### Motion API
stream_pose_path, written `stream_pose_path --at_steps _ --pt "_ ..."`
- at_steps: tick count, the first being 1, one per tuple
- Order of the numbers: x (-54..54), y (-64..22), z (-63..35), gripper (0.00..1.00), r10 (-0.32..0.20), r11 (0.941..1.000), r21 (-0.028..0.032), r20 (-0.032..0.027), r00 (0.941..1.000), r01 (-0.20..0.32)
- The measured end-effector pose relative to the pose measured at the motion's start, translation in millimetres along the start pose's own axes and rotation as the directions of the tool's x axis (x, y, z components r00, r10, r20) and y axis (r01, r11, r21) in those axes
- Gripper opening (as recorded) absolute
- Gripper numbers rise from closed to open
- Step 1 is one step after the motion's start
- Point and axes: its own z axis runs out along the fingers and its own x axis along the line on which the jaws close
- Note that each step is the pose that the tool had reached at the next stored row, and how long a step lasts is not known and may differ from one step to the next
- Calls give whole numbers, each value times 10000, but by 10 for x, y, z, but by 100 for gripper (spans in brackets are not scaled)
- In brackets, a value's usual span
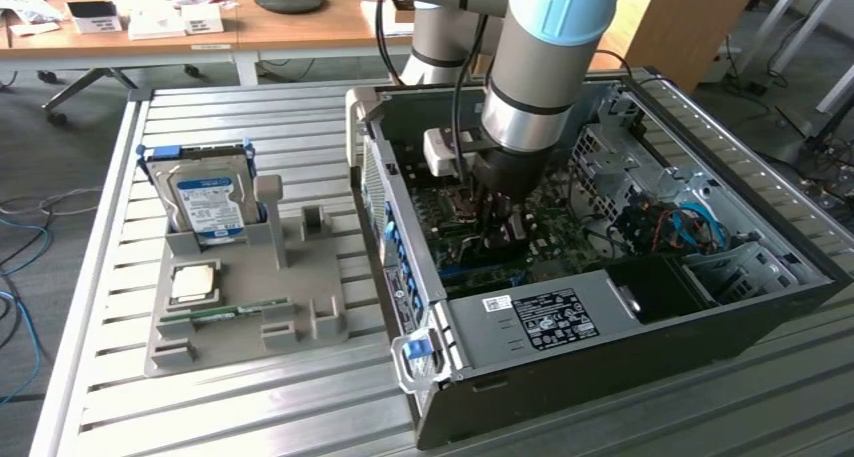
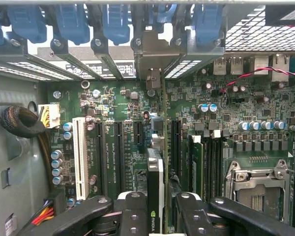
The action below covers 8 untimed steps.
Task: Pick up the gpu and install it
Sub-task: 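Insert the gpu into the slot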
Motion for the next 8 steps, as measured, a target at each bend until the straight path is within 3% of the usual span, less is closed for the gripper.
stream_pose_path --at_steps 8 --pt "1 6 0 27 1 10000 -2 0 10000 -1"
